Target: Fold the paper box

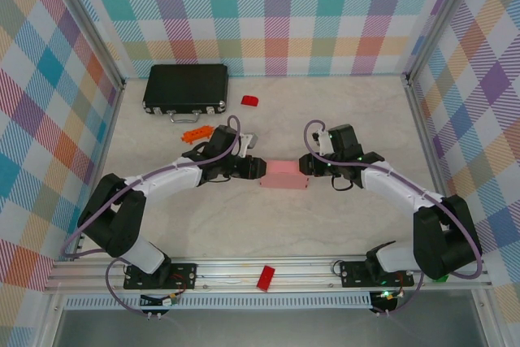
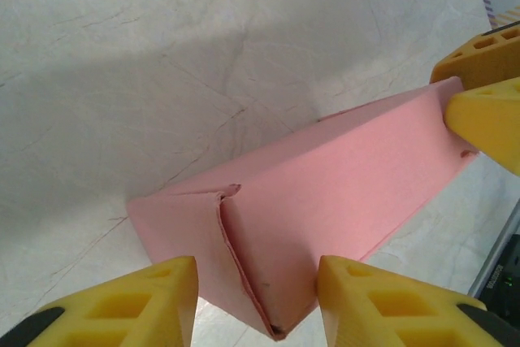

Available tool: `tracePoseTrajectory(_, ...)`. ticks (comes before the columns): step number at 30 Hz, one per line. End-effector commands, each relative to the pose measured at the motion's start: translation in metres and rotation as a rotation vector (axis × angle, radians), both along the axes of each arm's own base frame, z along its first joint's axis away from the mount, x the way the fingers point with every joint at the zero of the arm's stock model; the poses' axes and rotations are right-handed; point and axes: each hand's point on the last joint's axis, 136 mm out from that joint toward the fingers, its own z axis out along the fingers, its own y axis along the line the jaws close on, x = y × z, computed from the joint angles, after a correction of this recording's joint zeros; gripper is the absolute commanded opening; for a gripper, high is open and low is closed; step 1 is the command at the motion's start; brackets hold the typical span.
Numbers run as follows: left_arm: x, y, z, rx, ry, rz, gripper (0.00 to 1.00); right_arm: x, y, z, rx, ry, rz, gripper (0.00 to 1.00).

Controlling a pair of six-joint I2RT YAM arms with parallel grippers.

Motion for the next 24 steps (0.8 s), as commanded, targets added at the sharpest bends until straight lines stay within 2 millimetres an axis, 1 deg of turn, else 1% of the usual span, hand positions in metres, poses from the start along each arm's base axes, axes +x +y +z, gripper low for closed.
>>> tracePoseTrajectory(1, -0.02, -0.005, -0.013, -0.012, 0.047, -0.075, 0.42, -0.034, 0.0, -0.028, -0.038, 0.109, 0.064, 0.42)
tracePoseTrajectory(4, -0.025, -0.004, -0.012, -0.019, 0.025, -0.091, 0.41, -0.04, 0.006, -0.026, -0.023, 0.081, 0.098, 0.41)
tracePoseTrajectory(8, -0.033, 0.001, -0.015, -0.005, 0.007, -0.111, 0.41, -0.048, 0.011, -0.021, -0.017, 0.033, 0.127, 0.41)
tracePoseTrajectory(15, -0.039, 0.007, -0.01, -0.01, -0.078, -0.114, 0.41, -0.058, 0.008, -0.013, -0.024, -0.048, 0.136, 0.41)
tracePoseTrajectory(19, -0.048, 0.008, -0.017, 0.0, -0.087, -0.135, 0.4, -0.069, 0.008, -0.013, -0.02, -0.061, 0.152, 0.41)
tracePoseTrajectory(24, -0.06, 0.008, -0.021, -0.015, -0.119, -0.15, 0.41, -0.08, 0.012, -0.013, 0.003, -0.061, 0.164, 0.41)
